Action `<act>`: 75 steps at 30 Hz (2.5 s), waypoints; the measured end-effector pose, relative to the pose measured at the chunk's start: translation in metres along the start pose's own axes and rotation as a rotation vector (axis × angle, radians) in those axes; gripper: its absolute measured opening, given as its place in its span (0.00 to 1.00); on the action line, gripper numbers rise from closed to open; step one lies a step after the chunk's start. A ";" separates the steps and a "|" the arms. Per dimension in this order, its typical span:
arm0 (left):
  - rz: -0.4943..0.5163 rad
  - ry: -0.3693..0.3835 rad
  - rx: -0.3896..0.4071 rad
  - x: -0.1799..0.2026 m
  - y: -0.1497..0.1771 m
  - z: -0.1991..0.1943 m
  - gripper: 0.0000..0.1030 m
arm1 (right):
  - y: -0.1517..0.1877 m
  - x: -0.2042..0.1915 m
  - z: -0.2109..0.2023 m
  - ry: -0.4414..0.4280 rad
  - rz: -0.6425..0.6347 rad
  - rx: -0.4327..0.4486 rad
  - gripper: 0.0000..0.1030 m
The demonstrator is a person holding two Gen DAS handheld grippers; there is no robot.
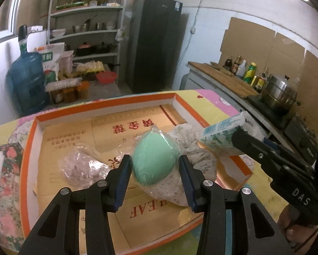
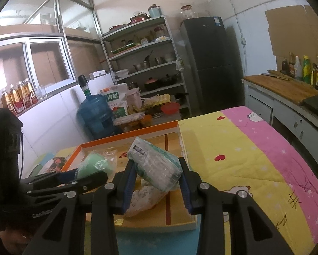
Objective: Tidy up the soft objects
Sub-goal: 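Carry both items into the orange box and open both tools to release, then withdraw both tools from the box toward the remaining items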
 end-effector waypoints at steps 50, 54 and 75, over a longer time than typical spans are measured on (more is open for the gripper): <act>-0.016 -0.037 0.119 -0.016 0.006 -0.070 0.64 | 0.004 -0.039 -0.021 -0.043 -0.034 0.009 0.56; -0.018 -0.049 0.142 -0.024 0.010 -0.085 0.64 | 0.002 -0.049 -0.028 -0.040 -0.048 0.014 0.56; -0.117 -0.100 0.258 -0.107 0.039 -0.183 0.73 | 0.009 -0.134 -0.057 -0.071 -0.134 0.023 0.74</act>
Point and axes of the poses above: each gripper's, at about its wrist camera, not at the fingertips, and z roughly the way its jaws point, x to its right, y to its underside, the point moved 10 cm from there along z, roughly the way its jaws point, and after that the axes turned 6 degrees about -x, right-handed, at the moved point
